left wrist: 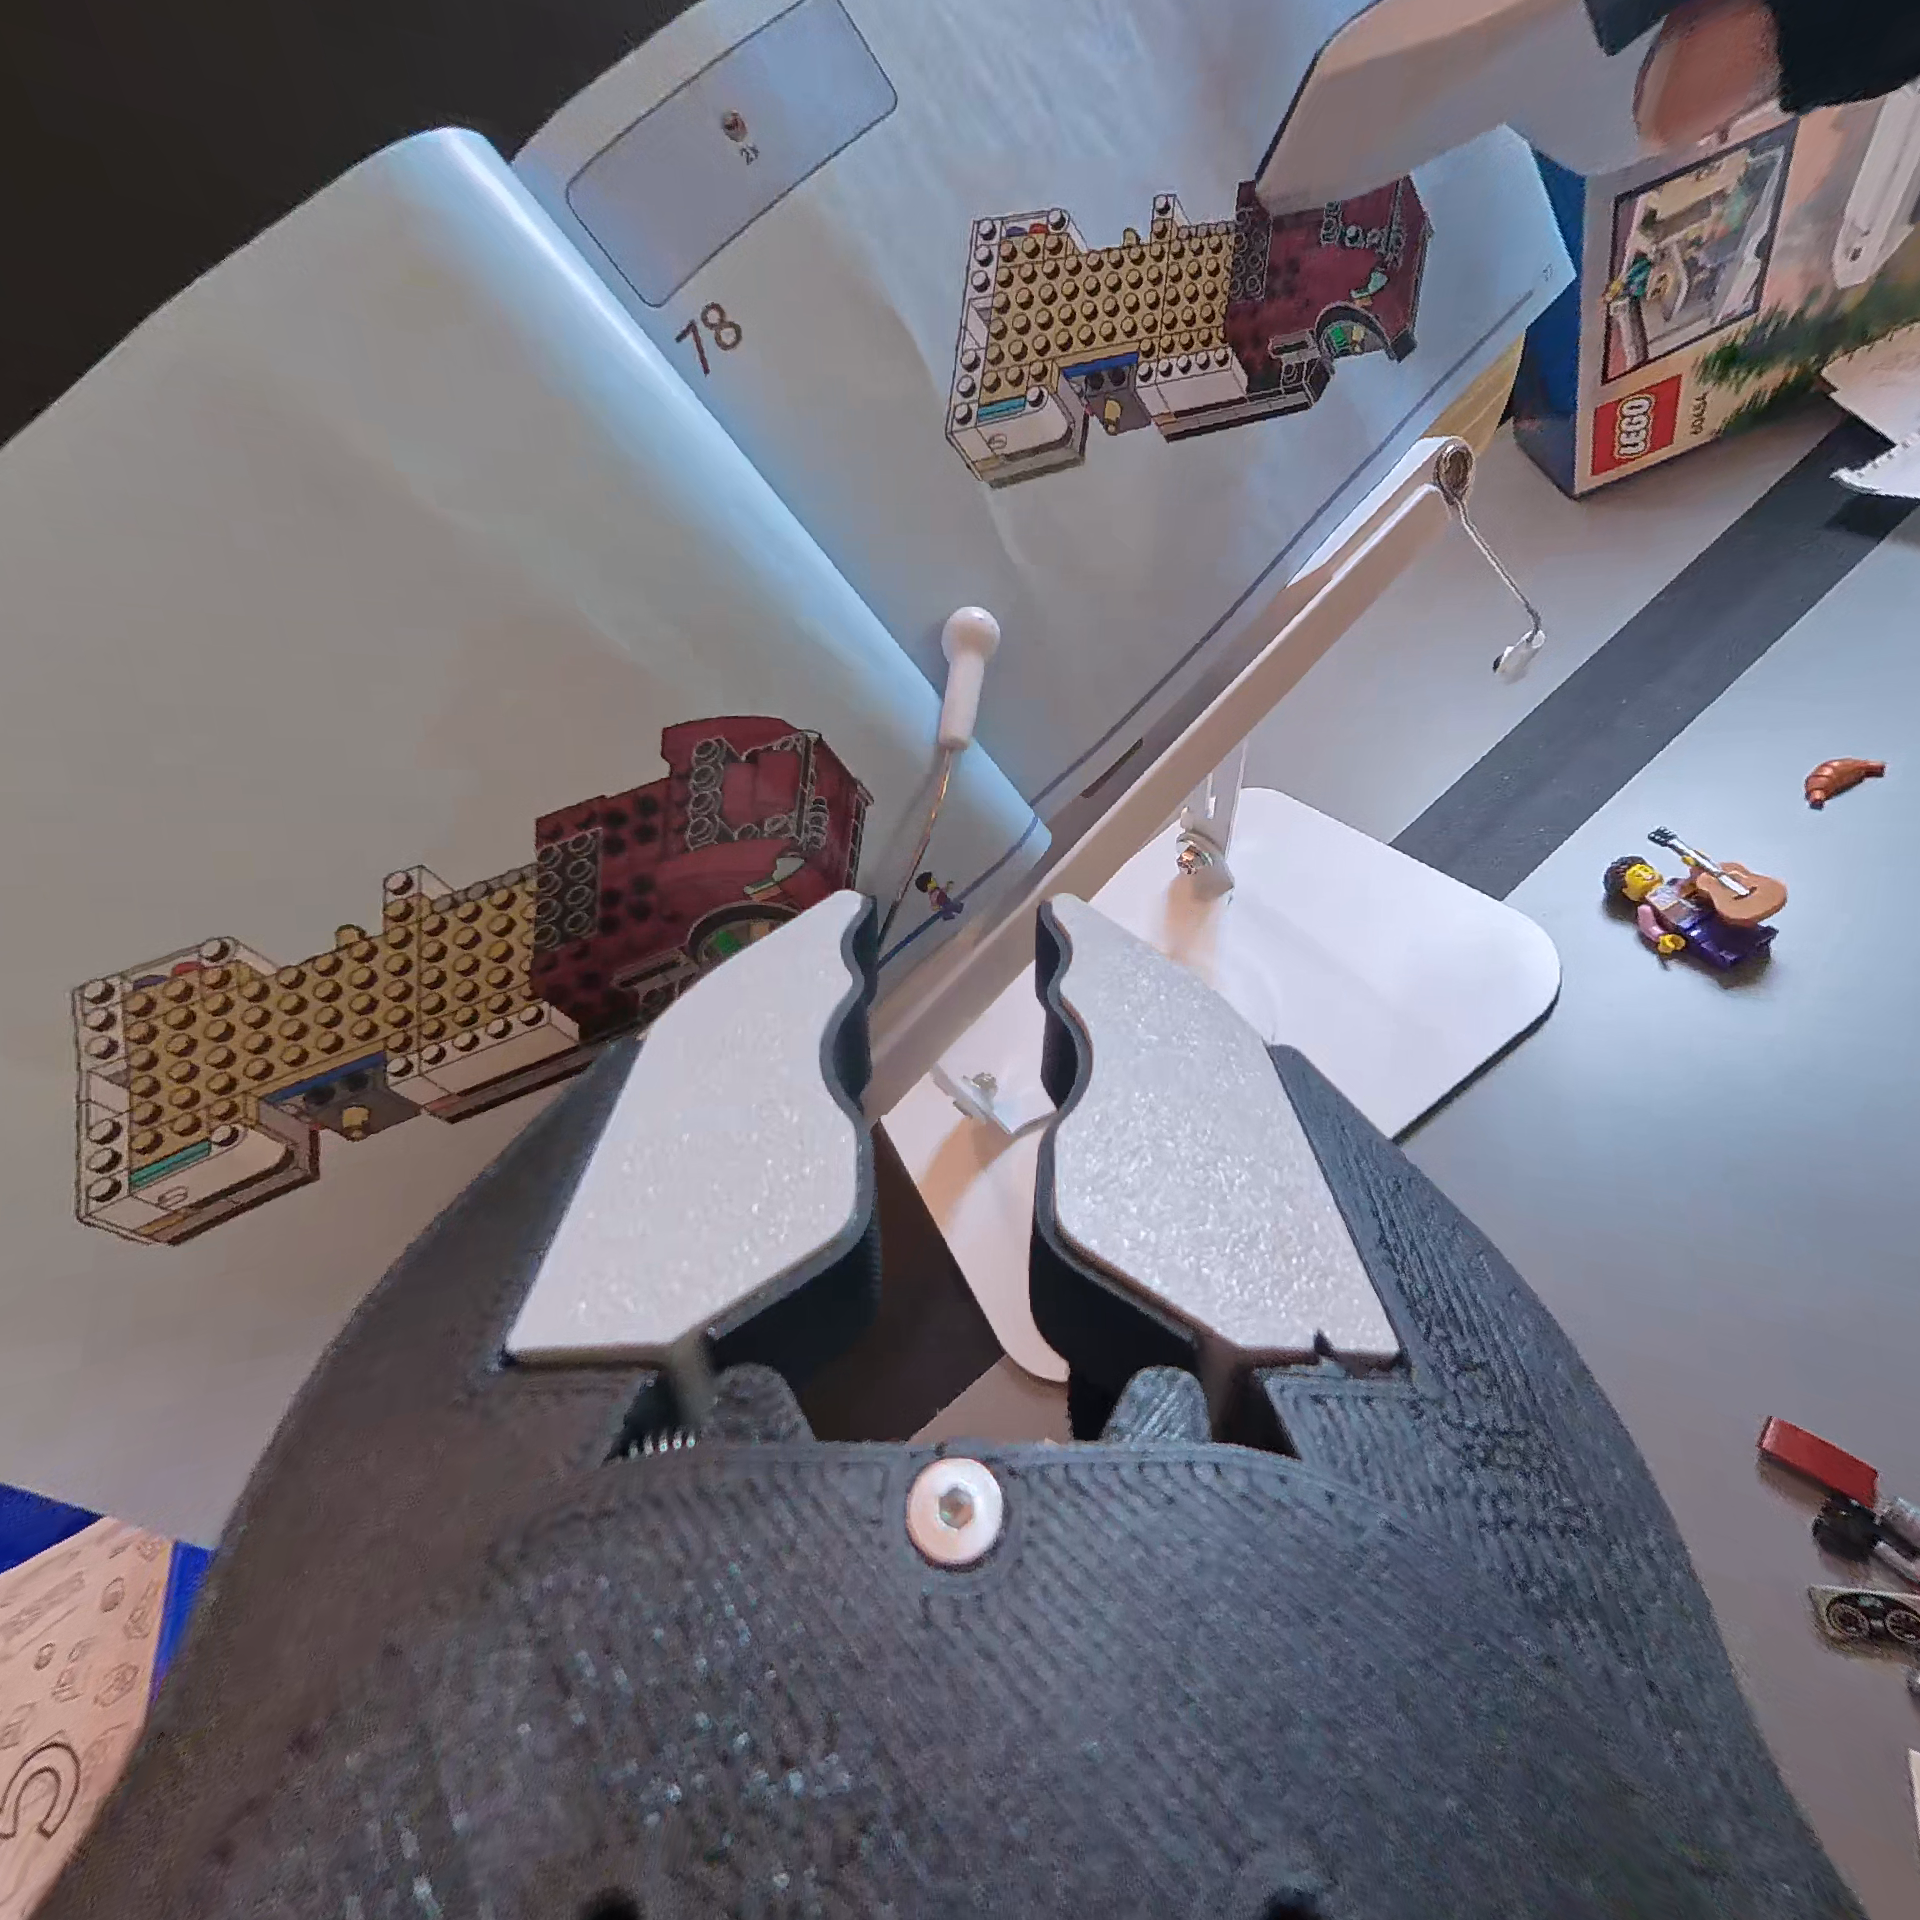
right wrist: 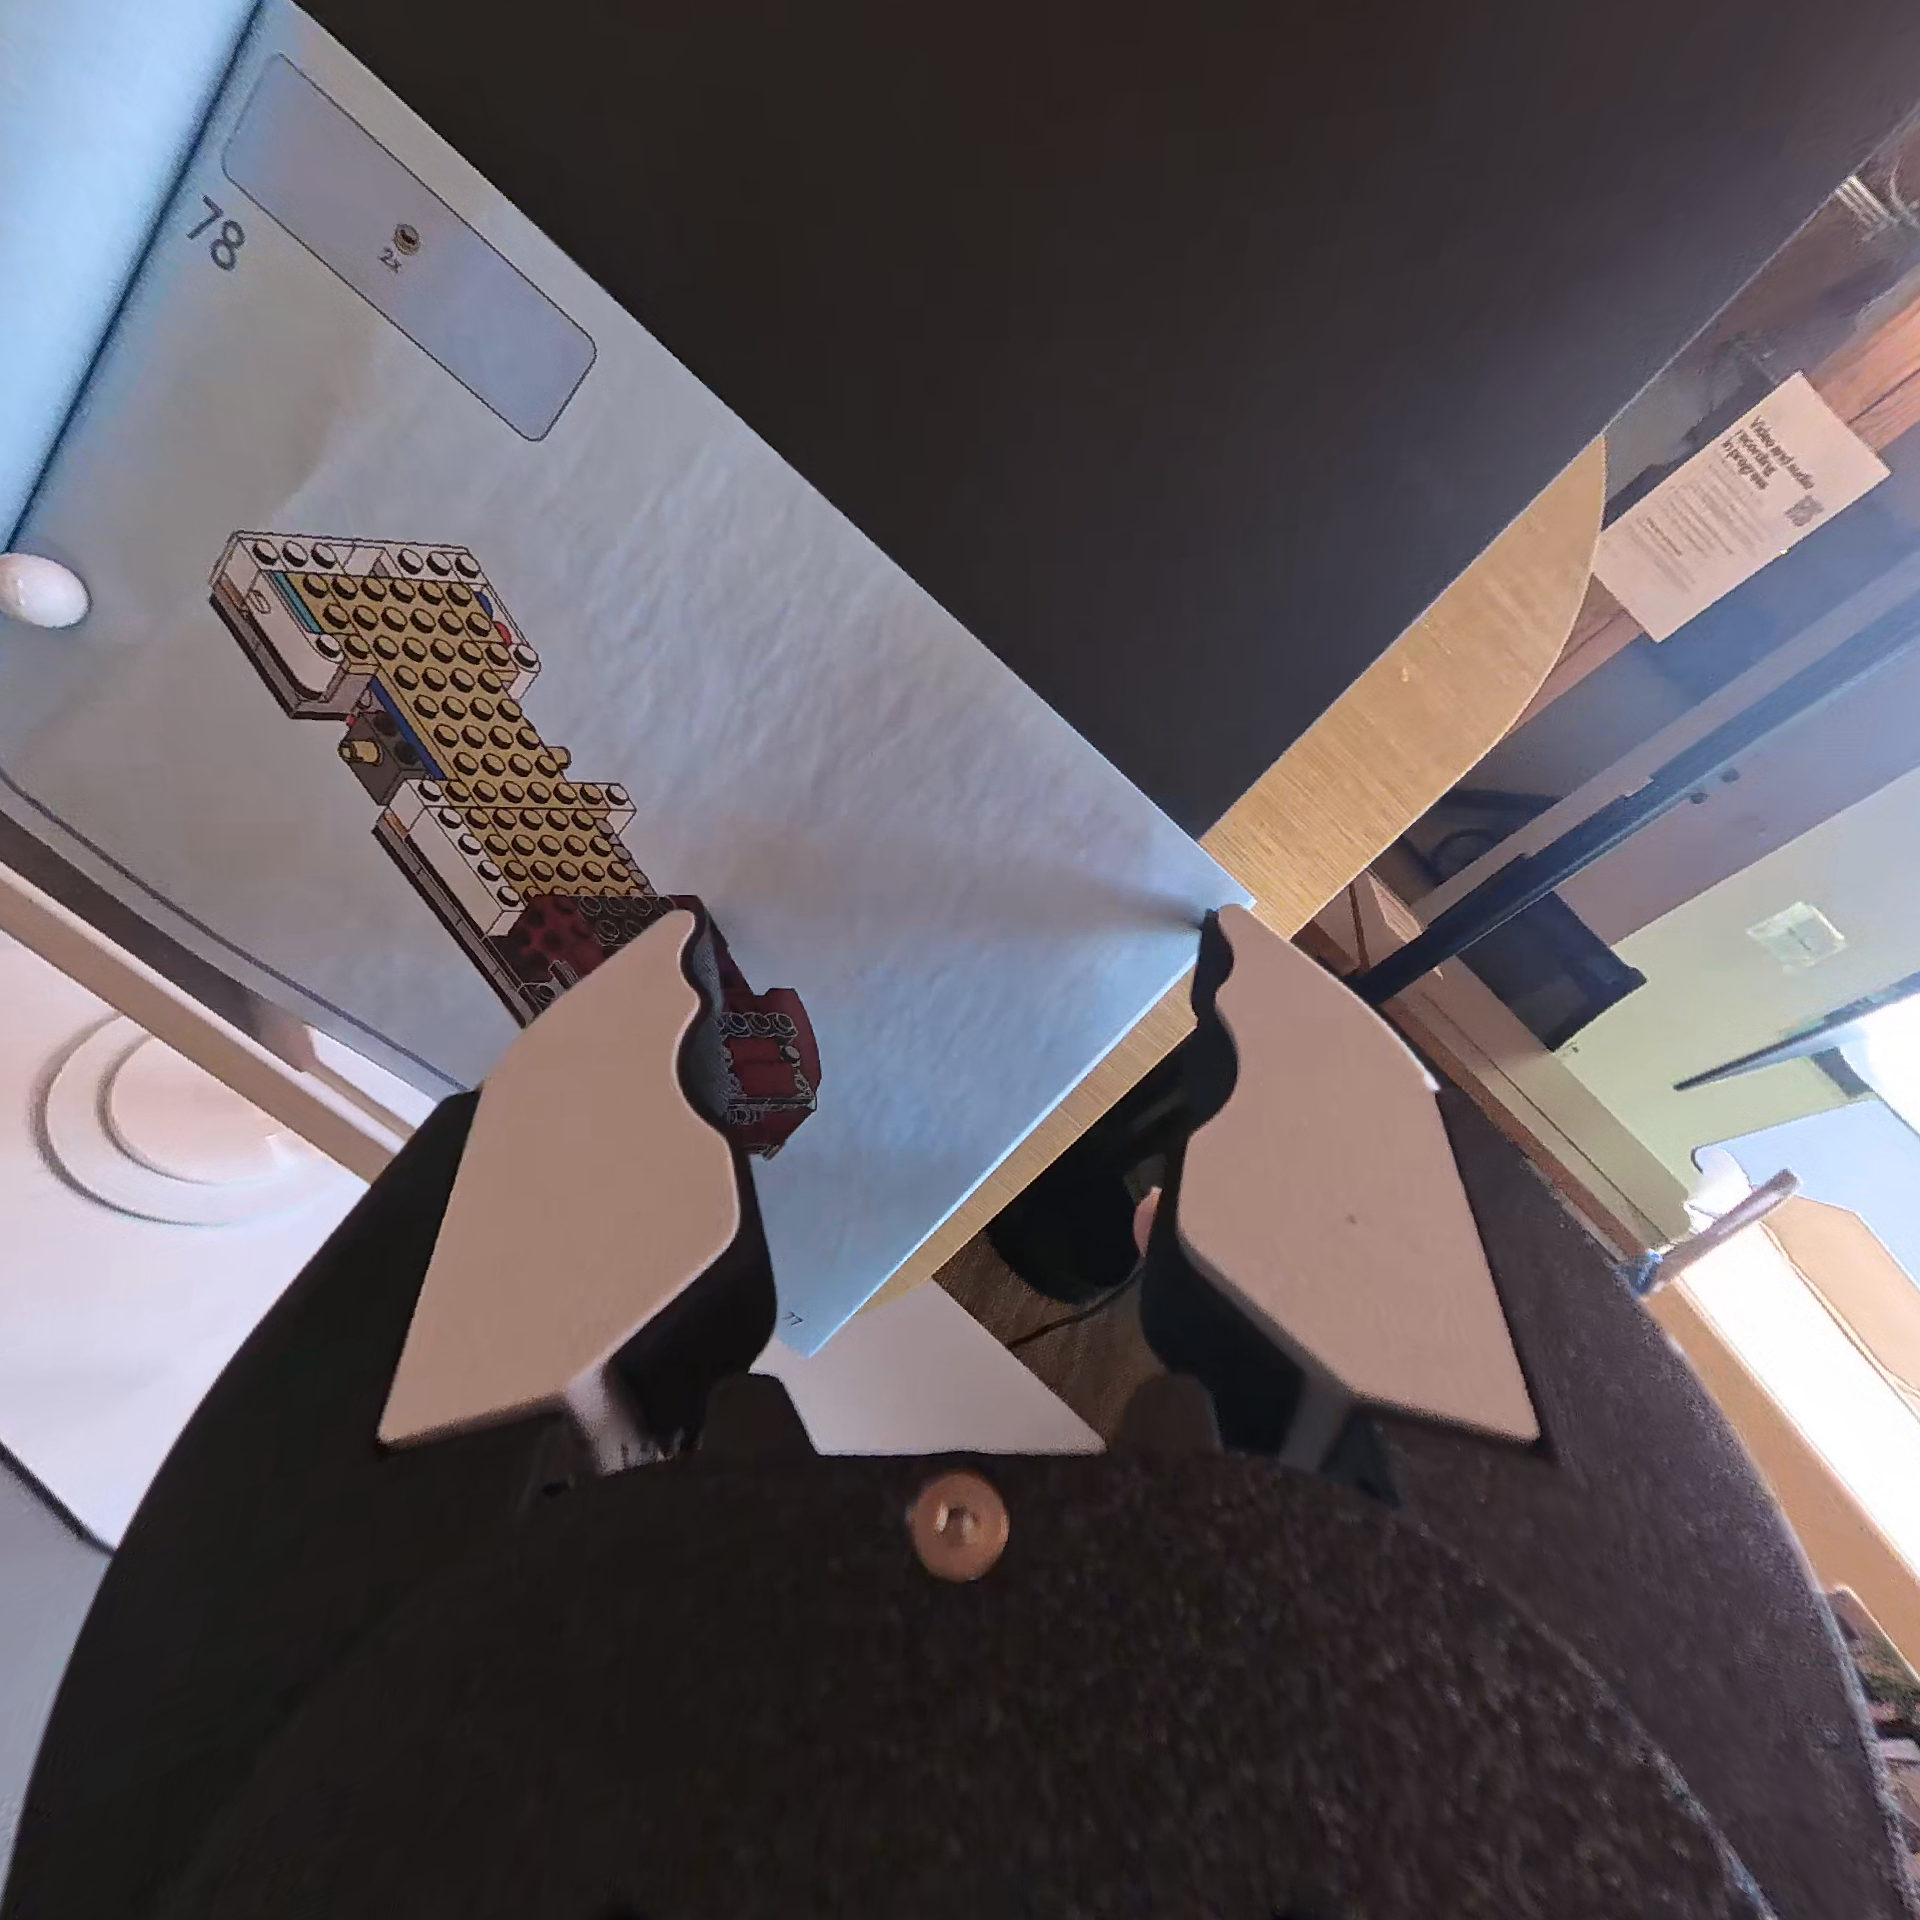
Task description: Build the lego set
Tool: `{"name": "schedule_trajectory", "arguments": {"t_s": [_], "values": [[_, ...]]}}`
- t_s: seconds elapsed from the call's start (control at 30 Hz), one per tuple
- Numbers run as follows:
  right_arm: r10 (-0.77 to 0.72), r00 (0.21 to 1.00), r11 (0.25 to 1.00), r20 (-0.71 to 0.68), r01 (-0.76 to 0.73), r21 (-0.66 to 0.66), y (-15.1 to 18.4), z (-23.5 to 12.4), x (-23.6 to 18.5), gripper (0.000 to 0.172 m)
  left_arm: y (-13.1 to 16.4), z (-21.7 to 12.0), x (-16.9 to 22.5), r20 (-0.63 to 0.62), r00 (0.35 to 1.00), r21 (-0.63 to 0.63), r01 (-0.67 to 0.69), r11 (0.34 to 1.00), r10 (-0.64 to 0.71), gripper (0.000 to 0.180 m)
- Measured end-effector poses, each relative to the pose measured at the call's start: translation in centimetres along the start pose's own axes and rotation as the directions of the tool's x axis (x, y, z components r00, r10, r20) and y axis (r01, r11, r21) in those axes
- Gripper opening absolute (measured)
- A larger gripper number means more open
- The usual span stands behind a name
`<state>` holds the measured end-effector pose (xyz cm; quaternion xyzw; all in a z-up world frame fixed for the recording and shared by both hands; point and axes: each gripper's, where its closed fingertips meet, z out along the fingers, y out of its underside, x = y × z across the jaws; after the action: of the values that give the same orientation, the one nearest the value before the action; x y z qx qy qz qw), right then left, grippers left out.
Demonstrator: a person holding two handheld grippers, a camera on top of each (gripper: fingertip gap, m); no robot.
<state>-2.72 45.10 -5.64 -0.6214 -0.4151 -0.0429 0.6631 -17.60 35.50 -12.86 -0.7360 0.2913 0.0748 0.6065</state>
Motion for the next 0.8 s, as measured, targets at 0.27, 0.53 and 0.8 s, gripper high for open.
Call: {"name": "schedule_trajectory", "arguments": {"t_s": [0.27, 0.53, 0.8], "values": [[0.006, 1.0, 1.0, 0.014, -0.006, -0.023, 0.2, 0.4, -1.7, 0.057, -0.1, 0.1, -0.9, 0.036, 0.999, 0.007, -0.017, 1.0, 0.017, 0.003], [-0.004, 0.989, 0.999, 0.151, 0.01, -0.042, 0.0, -0.5, -3.7, 0.001, 0.0, -0.1, -0.8, 0.032, 0.999, -0.002, -0.02, 1.0, 0.02, 0.003], [0.102, 0.987, 0.995, 0.125, -0.099, -0.028, -0.1, -0.9, -1.2, 0.054, -0.2, 0.2, 0.0, 0.021, 0.998, -0.022, -0.06, 0.998, 0.061, 0.022]]}}
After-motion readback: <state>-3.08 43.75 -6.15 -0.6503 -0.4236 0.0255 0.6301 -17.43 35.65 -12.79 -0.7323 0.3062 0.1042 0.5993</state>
